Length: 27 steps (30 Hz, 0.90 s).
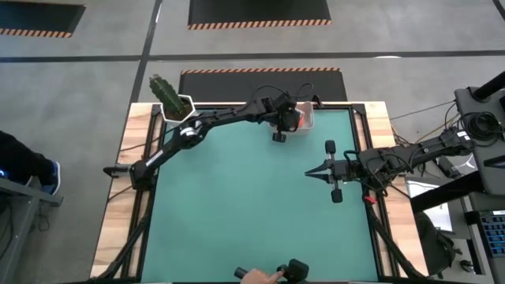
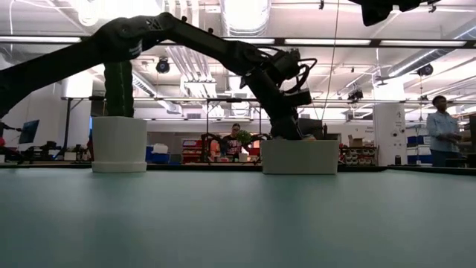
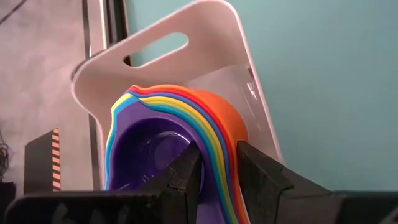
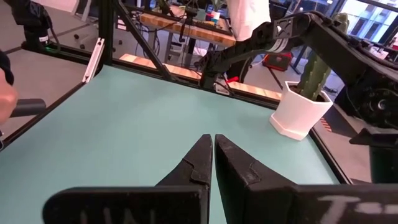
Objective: Nest measuring cups in basket
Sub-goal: Put the nested measuring cups into the gray bin
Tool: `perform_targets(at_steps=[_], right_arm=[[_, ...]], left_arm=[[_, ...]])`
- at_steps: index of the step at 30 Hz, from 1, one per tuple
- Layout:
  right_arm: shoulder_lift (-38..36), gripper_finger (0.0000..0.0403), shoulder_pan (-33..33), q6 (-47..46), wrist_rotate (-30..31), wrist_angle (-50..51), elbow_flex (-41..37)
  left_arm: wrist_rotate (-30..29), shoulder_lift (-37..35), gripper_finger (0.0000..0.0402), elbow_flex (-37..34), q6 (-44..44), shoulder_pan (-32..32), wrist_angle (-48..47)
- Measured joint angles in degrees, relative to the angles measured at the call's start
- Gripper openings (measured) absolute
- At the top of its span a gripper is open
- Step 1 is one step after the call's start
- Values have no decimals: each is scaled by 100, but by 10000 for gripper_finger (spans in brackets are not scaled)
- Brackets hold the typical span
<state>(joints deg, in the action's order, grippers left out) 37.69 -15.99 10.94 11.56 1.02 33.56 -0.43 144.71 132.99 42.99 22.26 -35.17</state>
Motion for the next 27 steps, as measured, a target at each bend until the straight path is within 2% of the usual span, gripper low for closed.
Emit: perform_targets(at_steps=[27], right_arm=[[0,9,0,-41,3,0,0]], left_arm=[[-57,46,76,0,-173,-2,-16]])
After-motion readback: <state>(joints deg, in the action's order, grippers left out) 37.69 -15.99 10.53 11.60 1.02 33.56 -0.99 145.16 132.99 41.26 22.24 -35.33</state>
